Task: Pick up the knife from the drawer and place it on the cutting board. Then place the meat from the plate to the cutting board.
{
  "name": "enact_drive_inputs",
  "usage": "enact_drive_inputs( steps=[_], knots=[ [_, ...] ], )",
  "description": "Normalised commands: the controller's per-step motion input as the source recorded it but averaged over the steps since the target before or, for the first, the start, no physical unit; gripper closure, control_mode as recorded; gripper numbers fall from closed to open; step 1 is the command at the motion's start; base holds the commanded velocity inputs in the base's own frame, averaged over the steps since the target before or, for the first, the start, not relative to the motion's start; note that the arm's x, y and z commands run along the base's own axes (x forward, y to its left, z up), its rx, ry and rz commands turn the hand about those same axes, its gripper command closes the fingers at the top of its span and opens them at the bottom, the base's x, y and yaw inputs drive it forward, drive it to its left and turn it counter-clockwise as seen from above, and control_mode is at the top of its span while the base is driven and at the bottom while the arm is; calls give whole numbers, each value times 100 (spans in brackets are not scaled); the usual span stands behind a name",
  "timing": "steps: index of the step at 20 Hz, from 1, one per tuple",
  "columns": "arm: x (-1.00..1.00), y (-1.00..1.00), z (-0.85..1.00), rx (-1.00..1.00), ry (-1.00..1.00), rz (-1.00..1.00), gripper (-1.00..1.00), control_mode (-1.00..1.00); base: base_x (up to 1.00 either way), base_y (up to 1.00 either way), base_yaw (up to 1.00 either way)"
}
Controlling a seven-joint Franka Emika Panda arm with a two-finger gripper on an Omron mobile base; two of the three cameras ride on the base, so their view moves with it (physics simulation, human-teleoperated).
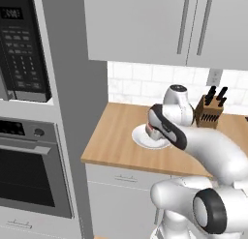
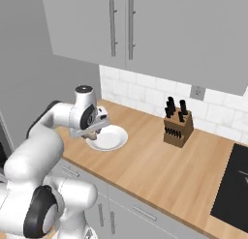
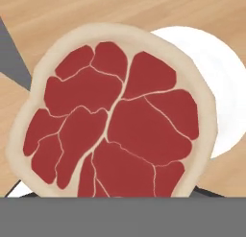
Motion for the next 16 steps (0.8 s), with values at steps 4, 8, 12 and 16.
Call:
enact_drive_inputs(
  steps=[4,8,12,16],
  knots=[
    [-91,2,65,0,-3,0,100,-100,0,0,0],
    [-92,13,59,0,-10,0,100,-100,0,0,0],
    [-14,29,43,-3,2,-5,100,-100,0,0,0],
    [-17,0,4,2,-6,-1,100,-100,0,0,0]
  ],
)
